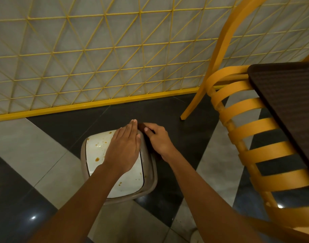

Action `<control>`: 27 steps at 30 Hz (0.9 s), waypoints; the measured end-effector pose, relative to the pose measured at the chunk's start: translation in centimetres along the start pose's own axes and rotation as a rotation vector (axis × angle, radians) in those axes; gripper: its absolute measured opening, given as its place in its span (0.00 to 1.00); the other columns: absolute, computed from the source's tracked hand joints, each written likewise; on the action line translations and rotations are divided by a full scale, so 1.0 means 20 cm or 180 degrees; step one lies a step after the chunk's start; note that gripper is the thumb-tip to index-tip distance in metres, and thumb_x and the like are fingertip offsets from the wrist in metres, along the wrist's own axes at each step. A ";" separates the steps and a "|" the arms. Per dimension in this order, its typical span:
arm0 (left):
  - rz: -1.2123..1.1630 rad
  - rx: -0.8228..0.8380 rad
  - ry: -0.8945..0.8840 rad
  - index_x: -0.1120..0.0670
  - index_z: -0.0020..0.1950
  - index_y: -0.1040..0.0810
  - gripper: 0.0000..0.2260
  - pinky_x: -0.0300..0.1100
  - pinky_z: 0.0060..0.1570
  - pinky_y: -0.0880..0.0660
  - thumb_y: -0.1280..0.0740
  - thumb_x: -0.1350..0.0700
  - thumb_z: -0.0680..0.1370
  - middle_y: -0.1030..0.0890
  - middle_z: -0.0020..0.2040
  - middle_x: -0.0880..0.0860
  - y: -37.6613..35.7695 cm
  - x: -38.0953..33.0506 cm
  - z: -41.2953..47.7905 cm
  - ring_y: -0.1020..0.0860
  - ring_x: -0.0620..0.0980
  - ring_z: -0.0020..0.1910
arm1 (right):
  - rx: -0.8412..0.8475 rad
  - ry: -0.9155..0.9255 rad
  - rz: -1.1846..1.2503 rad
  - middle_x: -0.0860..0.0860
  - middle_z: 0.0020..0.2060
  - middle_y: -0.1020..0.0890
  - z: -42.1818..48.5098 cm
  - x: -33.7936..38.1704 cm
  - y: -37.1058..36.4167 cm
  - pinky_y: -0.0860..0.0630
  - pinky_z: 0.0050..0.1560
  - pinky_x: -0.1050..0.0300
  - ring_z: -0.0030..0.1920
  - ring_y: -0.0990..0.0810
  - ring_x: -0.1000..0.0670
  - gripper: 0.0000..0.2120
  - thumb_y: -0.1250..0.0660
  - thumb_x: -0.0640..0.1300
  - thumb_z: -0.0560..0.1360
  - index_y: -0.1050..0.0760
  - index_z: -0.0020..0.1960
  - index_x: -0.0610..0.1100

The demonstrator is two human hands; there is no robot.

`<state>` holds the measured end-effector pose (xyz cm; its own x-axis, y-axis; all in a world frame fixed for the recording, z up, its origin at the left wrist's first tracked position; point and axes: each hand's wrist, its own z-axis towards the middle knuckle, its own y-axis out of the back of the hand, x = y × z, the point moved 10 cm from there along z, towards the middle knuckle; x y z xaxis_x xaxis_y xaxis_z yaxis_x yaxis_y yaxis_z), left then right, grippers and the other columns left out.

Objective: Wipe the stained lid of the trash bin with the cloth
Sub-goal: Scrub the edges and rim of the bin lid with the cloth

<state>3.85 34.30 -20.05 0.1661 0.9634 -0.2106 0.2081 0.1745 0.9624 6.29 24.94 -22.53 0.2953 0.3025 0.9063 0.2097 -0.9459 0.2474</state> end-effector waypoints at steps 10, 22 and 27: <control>0.0034 -0.0015 0.0004 0.56 0.75 0.57 0.23 0.40 0.72 0.57 0.58 0.51 0.82 0.52 0.77 0.52 0.02 -0.01 0.00 0.51 0.48 0.75 | -0.0078 -0.0278 -0.0038 0.46 0.60 0.23 0.04 -0.06 -0.02 0.33 0.65 0.54 0.62 0.27 0.48 0.14 0.45 0.40 0.79 0.27 0.62 0.43; 0.0053 0.0026 0.0003 0.55 0.76 0.53 0.22 0.41 0.72 0.57 0.57 0.52 0.82 0.47 0.76 0.52 0.01 -0.01 0.00 0.48 0.48 0.75 | -0.0284 -0.0485 0.0113 0.46 0.62 0.26 -0.04 -0.15 0.01 0.31 0.65 0.52 0.62 0.28 0.47 0.14 0.44 0.40 0.79 0.27 0.62 0.43; 0.0105 0.0022 0.0010 0.55 0.76 0.54 0.22 0.41 0.72 0.56 0.57 0.52 0.82 0.47 0.76 0.52 0.01 -0.01 0.00 0.48 0.48 0.75 | -0.0392 -0.0512 0.0241 0.48 0.57 0.25 -0.19 -0.23 0.01 0.31 0.58 0.60 0.56 0.27 0.52 0.13 0.44 0.40 0.79 0.26 0.60 0.43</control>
<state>3.80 34.21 -19.75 0.1699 0.9692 -0.1782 0.2093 0.1412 0.9676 1.49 22.93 -25.44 0.4530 0.2355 0.8598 0.0689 -0.9708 0.2296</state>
